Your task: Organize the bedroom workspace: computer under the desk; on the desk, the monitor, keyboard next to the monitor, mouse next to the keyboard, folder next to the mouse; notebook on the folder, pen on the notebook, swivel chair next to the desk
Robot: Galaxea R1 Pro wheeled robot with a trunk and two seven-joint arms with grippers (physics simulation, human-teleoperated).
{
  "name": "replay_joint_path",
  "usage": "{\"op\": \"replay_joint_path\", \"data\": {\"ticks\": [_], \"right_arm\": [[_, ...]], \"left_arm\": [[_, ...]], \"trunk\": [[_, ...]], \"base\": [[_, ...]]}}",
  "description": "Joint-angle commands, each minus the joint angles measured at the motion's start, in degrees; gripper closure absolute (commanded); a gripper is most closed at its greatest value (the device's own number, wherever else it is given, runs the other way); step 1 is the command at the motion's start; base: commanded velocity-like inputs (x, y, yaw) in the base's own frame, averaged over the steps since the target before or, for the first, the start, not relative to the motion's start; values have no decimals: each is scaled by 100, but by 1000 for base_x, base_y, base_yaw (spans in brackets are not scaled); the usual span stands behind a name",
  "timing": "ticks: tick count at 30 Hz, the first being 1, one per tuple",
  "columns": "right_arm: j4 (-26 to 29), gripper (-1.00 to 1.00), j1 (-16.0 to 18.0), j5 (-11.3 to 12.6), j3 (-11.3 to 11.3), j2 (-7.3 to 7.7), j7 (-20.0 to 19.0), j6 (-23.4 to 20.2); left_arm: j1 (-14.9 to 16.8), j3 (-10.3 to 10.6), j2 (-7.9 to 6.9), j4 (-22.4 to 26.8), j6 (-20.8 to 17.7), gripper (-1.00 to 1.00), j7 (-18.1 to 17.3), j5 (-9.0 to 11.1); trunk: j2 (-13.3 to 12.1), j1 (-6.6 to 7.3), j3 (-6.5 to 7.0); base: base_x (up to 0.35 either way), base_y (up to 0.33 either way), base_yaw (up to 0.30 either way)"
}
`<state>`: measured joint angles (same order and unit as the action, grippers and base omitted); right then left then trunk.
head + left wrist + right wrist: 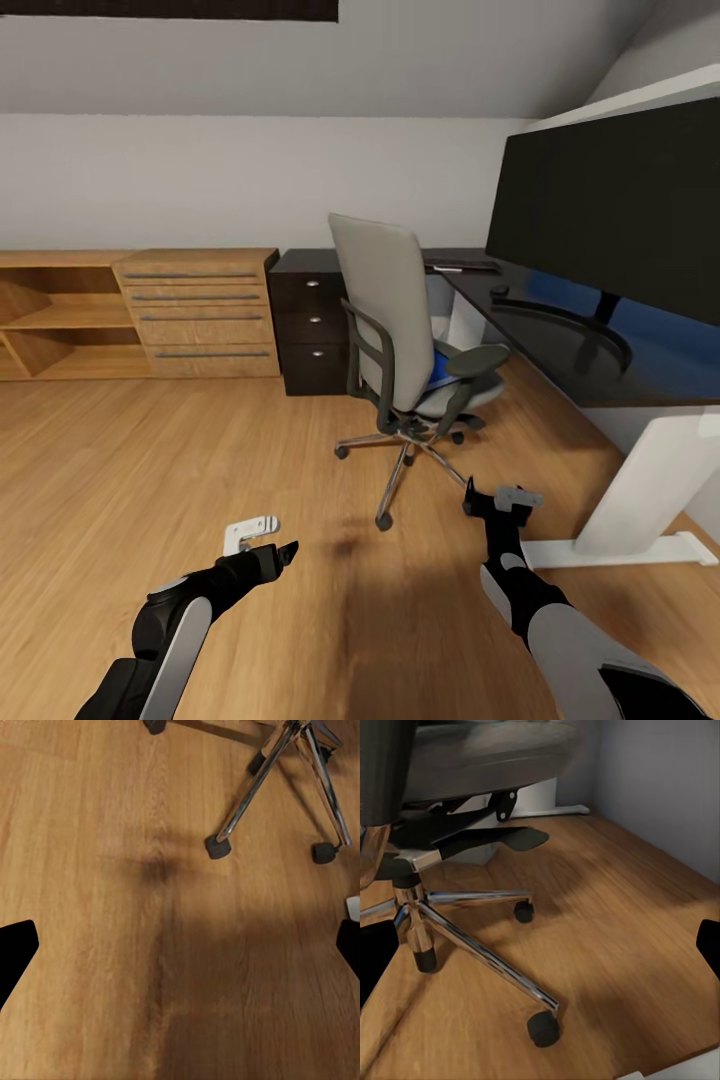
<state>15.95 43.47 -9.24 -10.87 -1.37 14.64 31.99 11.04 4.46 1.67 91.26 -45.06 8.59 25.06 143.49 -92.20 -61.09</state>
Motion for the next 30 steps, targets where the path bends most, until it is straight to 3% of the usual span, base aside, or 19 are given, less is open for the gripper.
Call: {"op": "replay_joint_path", "data": {"ticks": [1, 13, 20, 30], "right_arm": [[0, -100, 4, -60, -30, -2, 30, 9], [23, -100, 5, -60, -30, 5, 33, -46], [35, -100, 4, -53, -30, 18, 30, -396], [39, -100, 6, -52, -30, 25, 8, -473]], "left_arm": [[3, 2, 0, 6, -24, -100, 55, 60], [3, -6, -25, -63, -12, -100, 51, 52], [3, -6, -26, -64, -12, -100, 52, 51], [3, -6, -31, -65, -12, -100, 51, 50]], "trunk": [[2, 1, 4], [2, 1, 113], [2, 1, 177], [2, 1, 246]], "base": [[0, 0, 0], [0, 0, 0], [0, 0, 0], [0, 0, 0]]}}
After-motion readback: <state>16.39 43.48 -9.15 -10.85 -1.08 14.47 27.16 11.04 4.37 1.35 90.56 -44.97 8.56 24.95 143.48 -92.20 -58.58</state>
